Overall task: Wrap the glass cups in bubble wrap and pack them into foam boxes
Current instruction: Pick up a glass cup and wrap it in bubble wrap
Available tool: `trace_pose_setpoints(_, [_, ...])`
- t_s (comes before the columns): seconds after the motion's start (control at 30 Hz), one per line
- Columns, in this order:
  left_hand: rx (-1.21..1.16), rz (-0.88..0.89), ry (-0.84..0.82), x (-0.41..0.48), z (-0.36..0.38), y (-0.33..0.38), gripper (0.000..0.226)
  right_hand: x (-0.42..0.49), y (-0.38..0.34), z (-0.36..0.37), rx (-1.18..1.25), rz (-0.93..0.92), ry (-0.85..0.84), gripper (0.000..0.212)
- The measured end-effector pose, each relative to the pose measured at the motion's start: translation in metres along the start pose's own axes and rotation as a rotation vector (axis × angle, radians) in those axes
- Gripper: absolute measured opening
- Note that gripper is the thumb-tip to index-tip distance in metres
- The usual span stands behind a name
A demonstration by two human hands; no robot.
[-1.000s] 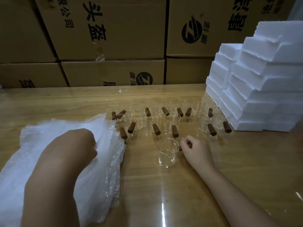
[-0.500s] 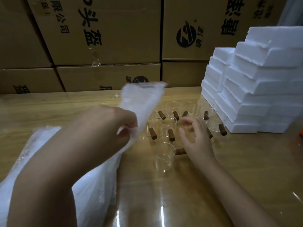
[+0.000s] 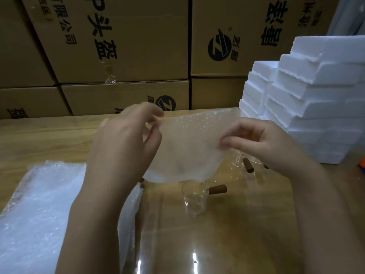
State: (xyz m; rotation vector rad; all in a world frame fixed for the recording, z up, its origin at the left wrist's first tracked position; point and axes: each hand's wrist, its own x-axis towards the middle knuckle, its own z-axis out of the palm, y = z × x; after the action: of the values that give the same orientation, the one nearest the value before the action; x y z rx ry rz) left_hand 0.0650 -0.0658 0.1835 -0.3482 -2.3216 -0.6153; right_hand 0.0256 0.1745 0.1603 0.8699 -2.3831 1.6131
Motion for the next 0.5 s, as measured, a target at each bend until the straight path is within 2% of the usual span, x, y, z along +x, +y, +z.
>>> trace_pose_setpoints(0.13, [-0.191,-0.285,-0.079,-0.001,0.013,-0.016,0.046,0.004,0.007,-0.011,0.033,-0.033,0.170,0.018])
trace_pose_setpoints(0.2, [-0.327,-0.345,-0.068,0.001,0.017,-0.025,0.032,0.005,0.011,-0.014,0.011,-0.026,0.228,0.022])
trace_pose_setpoints(0.3, [-0.542,-0.394,0.007,0.005,0.022,-0.035,0.009,0.007,0.016,-0.013,-0.036,0.020,0.267,0.019])
trace_pose_setpoints(0.37, [-0.613,-0.389,0.053,0.006,0.024,-0.039,0.008,0.008,0.018,-0.013,-0.046,0.061,0.266,0.011])
trace_pose_setpoints(0.5, [-0.605,-0.345,0.153,0.008,0.028,-0.044,0.015,0.008,0.018,-0.013,-0.049,0.130,0.253,0.005])
